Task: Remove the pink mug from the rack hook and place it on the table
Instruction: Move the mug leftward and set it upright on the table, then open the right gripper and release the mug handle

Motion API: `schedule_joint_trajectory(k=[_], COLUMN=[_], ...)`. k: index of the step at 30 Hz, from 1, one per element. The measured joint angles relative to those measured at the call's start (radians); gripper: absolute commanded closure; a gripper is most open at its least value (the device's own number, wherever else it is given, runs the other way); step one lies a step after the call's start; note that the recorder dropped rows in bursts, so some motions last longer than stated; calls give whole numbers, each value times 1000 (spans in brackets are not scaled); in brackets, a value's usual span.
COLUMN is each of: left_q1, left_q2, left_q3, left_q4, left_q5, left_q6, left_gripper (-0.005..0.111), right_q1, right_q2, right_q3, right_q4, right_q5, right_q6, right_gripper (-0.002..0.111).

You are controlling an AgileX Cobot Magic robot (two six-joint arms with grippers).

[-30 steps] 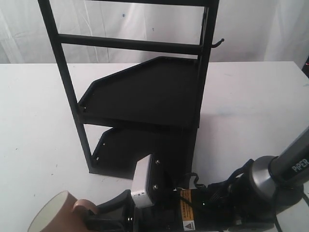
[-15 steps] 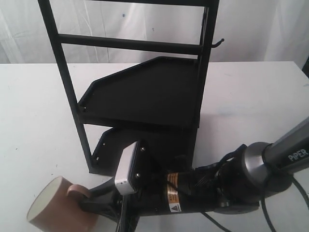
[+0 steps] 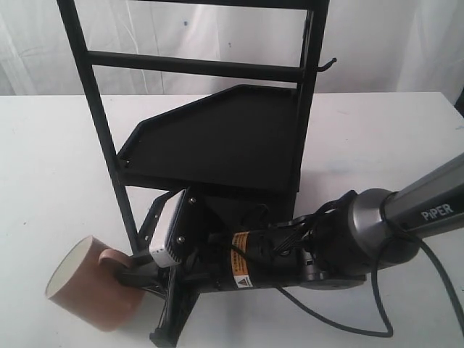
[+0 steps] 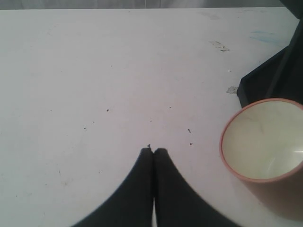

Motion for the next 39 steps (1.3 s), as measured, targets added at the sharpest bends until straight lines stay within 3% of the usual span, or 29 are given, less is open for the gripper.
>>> schedule_joint_trajectory(k=[8, 30, 32, 37, 39], left_q1=[0, 0, 0, 0, 0], left_q2=[0, 0, 0, 0, 0], left_q3=[0, 0, 0, 0, 0], left_q4=[0, 0, 0, 0, 0], left_q5=[0, 0, 0, 0, 0], left_q6=[0, 0, 0, 0, 0], left_gripper=[107, 107, 107, 107, 107], right_q1=[-26, -65, -65, -65, -65], right_q2=[0, 43, 39, 35, 35], right_q3=[0, -17, -17, -17, -17], right_q4=[29, -54, -58, -76, -78], right_q5=[24, 17, 17, 15, 14], right_q6=[-129, -142, -142, -137, -133], right_gripper=[108, 108, 105, 75, 70])
